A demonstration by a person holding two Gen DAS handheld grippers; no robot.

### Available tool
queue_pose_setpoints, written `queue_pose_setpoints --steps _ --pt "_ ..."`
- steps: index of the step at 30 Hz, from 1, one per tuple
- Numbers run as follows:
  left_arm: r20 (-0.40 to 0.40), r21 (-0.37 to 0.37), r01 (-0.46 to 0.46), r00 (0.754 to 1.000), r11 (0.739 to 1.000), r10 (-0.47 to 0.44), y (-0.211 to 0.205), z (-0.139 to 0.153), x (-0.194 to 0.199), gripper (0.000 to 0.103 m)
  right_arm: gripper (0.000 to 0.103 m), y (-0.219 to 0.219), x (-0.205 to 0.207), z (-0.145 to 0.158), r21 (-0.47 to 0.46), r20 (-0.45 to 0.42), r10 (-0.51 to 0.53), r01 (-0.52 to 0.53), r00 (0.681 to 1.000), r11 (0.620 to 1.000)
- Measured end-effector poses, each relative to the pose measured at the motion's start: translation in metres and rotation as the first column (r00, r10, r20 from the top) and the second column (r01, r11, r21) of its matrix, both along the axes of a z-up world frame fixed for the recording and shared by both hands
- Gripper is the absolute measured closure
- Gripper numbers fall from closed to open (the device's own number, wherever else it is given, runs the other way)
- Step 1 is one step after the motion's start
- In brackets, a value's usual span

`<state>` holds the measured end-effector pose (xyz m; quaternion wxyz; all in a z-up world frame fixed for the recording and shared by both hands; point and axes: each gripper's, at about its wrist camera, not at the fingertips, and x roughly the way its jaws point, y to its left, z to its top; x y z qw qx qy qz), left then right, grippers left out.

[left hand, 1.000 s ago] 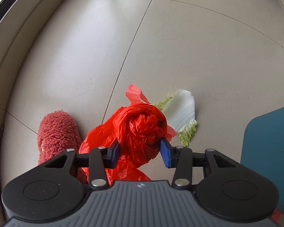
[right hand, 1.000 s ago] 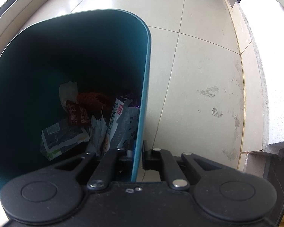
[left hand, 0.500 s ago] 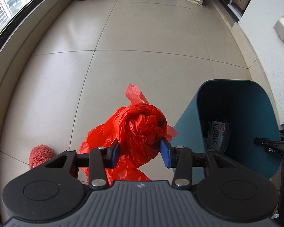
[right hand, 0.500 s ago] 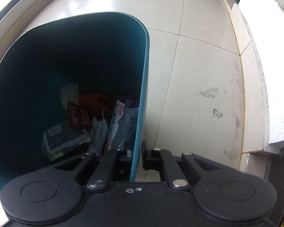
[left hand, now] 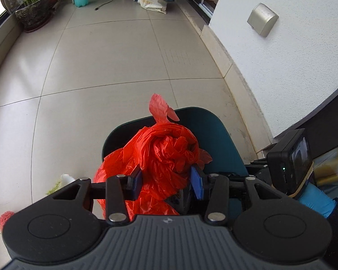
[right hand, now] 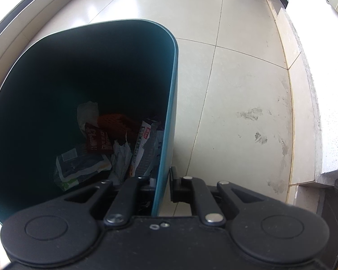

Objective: Collect trash
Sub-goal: 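Carry the red plastic bag into the wastebasket and open the left tool, then move the left tool down to the white cabbage leaf and close it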

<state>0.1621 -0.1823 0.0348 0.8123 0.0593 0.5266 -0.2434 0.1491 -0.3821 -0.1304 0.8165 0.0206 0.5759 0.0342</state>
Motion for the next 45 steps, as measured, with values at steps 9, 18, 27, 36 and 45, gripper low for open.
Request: queue_pose_setpoints --steps 9,18,27,36,45 --pt "-0.069 0.072 0.002 0.998 0.997 0.003 -0.054 -0.084 0.025 0.060 0.096 -0.002 -0.003 0.000 0.011 0.013 0.013 -0.013 1.000 1.000" --pt "-0.167 0.211 0.039 0.986 0.977 -0.004 -0.068 -0.152 0.028 0.059 0.094 -0.009 -0.005 0.001 0.037 0.020 0.016 -0.016 1.000 0.999" --pt "-0.157 0.223 0.097 0.986 0.970 -0.063 -0.073 -0.160 0.014 0.037 0.094 -0.011 -0.006 0.004 0.044 0.022 0.013 -0.014 1.000 0.999" --pt "-0.096 0.105 0.101 0.991 0.989 -0.091 -0.050 -0.114 -0.003 0.033 0.094 -0.011 -0.004 0.004 0.047 0.014 -0.003 0.003 1.000 0.999" --pt "0.017 -0.003 0.026 1.000 1.000 -0.026 -0.004 -0.050 -0.026 0.027 0.094 -0.008 -0.003 0.000 0.039 0.006 -0.010 0.010 1.000 0.999"
